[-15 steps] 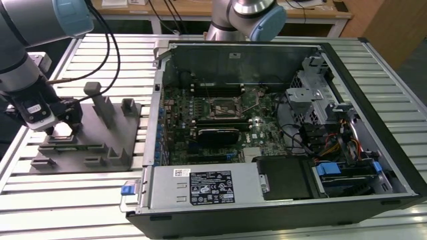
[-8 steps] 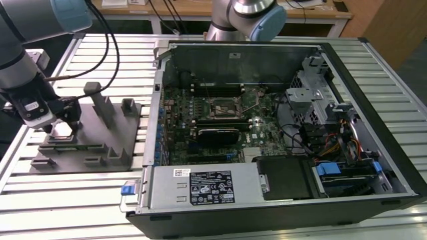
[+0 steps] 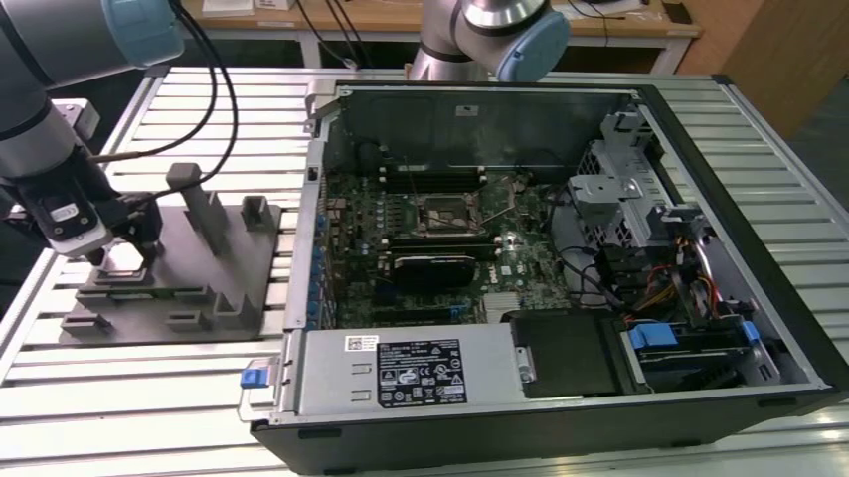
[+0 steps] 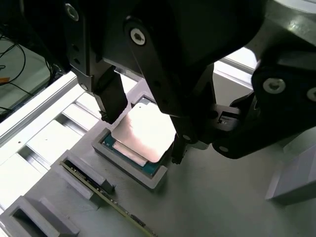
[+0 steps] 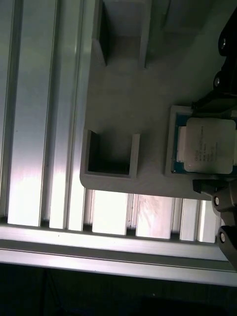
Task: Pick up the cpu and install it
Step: 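Pick up the cpu and move it towards the insertion slot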
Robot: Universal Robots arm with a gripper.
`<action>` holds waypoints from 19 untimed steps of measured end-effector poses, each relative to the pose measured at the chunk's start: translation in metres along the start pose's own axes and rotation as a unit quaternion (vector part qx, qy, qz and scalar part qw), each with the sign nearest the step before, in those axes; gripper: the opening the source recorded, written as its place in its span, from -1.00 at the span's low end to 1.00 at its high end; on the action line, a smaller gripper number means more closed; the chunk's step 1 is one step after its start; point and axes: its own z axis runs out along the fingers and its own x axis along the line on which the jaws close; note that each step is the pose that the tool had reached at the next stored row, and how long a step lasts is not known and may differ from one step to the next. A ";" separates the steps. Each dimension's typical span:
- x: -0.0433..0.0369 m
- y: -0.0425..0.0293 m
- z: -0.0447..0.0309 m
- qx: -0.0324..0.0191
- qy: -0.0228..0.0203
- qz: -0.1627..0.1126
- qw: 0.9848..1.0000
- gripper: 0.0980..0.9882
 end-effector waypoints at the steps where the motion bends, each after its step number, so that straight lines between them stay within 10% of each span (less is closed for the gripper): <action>1: 0.0000 0.0000 0.0010 0.000 0.000 0.000 1.000 0.23; 19: 0.0018 0.0008 0.0066 0.000 0.000 0.000 1.000 0.23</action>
